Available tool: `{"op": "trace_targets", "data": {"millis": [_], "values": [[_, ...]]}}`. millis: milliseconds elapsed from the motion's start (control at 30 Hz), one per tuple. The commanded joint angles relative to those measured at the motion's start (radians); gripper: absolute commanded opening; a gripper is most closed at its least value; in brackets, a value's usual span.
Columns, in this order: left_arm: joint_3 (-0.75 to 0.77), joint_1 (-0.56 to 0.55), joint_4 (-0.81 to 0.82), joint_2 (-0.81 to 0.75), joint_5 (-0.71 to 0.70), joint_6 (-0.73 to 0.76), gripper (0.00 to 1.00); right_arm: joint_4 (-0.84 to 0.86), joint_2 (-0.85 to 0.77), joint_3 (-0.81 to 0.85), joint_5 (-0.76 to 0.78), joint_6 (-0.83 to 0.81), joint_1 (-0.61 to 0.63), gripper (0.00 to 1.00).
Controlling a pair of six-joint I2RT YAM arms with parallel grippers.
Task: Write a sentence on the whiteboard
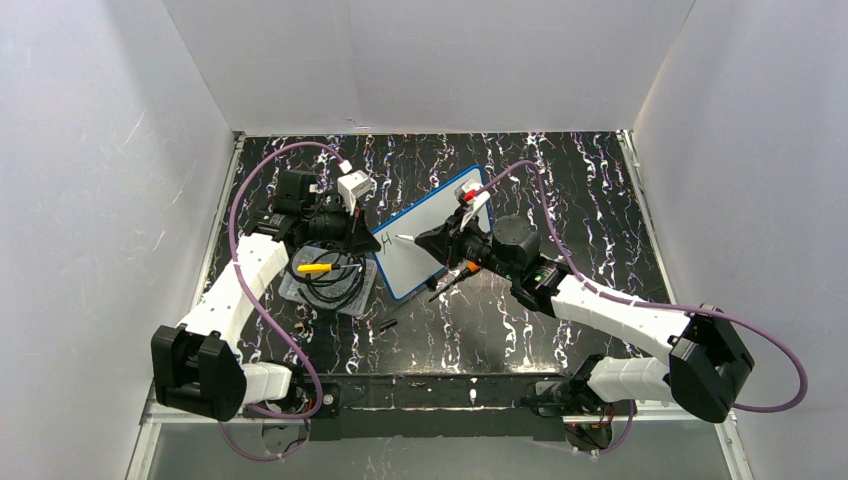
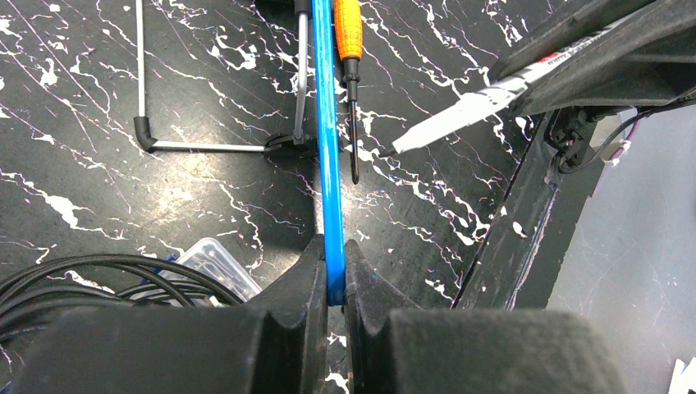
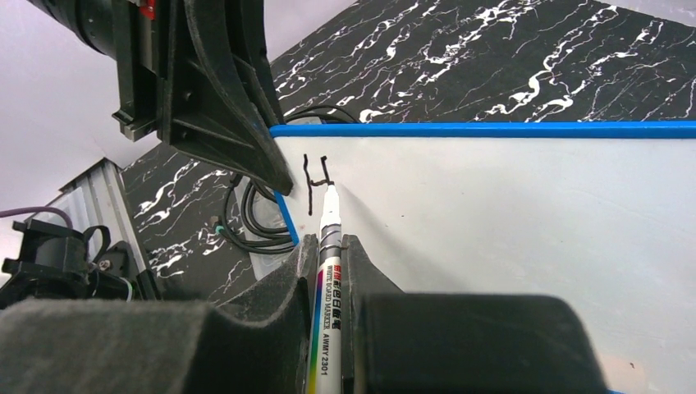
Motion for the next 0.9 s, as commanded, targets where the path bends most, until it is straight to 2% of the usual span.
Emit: {"op": "trace_targets", "data": {"millis": [0,567,867], "values": [[0.03,-0.003,-0.049,-0.022,0.096,-0.019,0.0,0.048,0.01,0.013,0.036,-0.02,0.003,0.01],[0.029,-0.003,-0.049,-0.018,0.102,-0.018,0.0,0.089,0.071,0.044,0.045,-0.035,0.003,0.01],[0.031,-0.002,-0.05,-0.019,0.101,-0.018,0.0,0.066,0.092,0.056,-0.01,-0.043,0.003,0.01]]}}
